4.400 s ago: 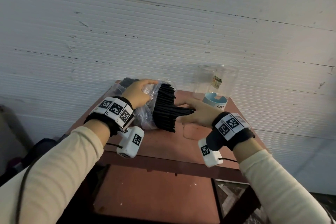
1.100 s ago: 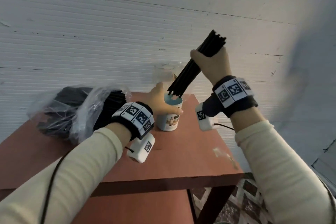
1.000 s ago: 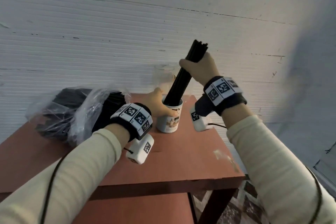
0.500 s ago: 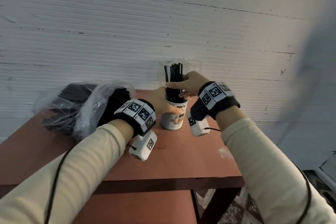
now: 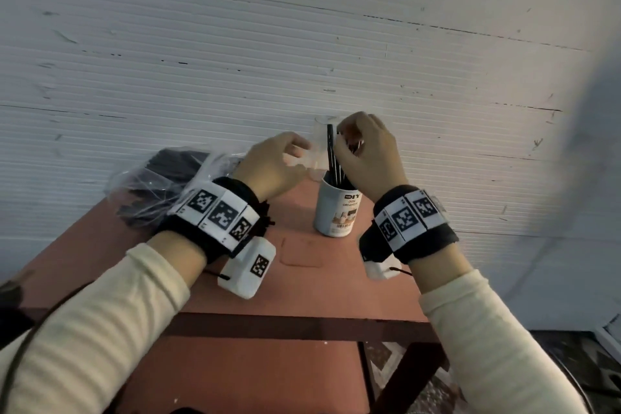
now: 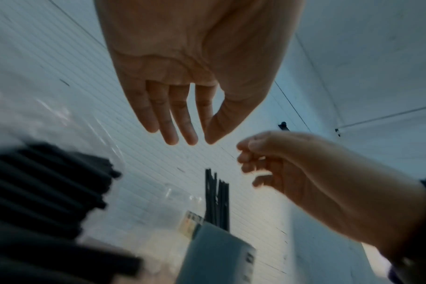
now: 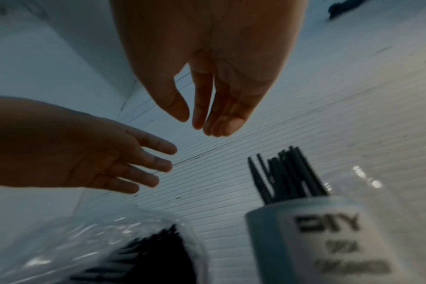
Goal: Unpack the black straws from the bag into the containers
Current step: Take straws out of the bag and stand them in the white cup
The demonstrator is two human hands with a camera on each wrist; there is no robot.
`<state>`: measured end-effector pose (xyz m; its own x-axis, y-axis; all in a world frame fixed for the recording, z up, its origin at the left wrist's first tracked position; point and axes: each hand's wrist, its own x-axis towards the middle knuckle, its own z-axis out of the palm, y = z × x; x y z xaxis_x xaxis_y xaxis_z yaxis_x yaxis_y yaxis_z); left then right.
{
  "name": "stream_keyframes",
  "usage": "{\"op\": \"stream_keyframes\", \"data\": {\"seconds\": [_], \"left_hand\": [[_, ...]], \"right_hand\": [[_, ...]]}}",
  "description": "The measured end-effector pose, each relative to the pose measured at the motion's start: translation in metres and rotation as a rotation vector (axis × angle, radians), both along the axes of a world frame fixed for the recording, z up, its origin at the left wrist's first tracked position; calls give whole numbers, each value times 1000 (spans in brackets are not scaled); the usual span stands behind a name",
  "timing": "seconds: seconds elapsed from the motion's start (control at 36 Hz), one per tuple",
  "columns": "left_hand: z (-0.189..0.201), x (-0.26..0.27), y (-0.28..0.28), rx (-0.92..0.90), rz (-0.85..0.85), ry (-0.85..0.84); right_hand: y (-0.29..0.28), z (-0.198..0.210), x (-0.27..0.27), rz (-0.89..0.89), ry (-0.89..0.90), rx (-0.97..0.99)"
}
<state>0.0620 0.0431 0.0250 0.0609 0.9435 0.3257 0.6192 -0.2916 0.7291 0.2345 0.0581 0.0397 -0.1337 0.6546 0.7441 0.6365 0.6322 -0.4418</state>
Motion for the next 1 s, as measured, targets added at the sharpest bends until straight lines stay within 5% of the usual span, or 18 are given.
{"op": "stream_keyframes", "data": {"seconds": [0.19, 0.47, 0.61, 1.0], "left_hand": [[7, -61, -18, 132, 181, 84], [-15, -108, -25, -62, 147, 200], [-21, -120, -27, -121, 108, 183], [-16, -125, -23, 67, 152, 55]], "right_hand": [[-17, -19, -45, 261, -136, -271], [-27, -43, -100, 400, -621, -602], [-23, -53, -117, 391, -655, -573], [-18, -52, -129, 427, -625, -403]]}}
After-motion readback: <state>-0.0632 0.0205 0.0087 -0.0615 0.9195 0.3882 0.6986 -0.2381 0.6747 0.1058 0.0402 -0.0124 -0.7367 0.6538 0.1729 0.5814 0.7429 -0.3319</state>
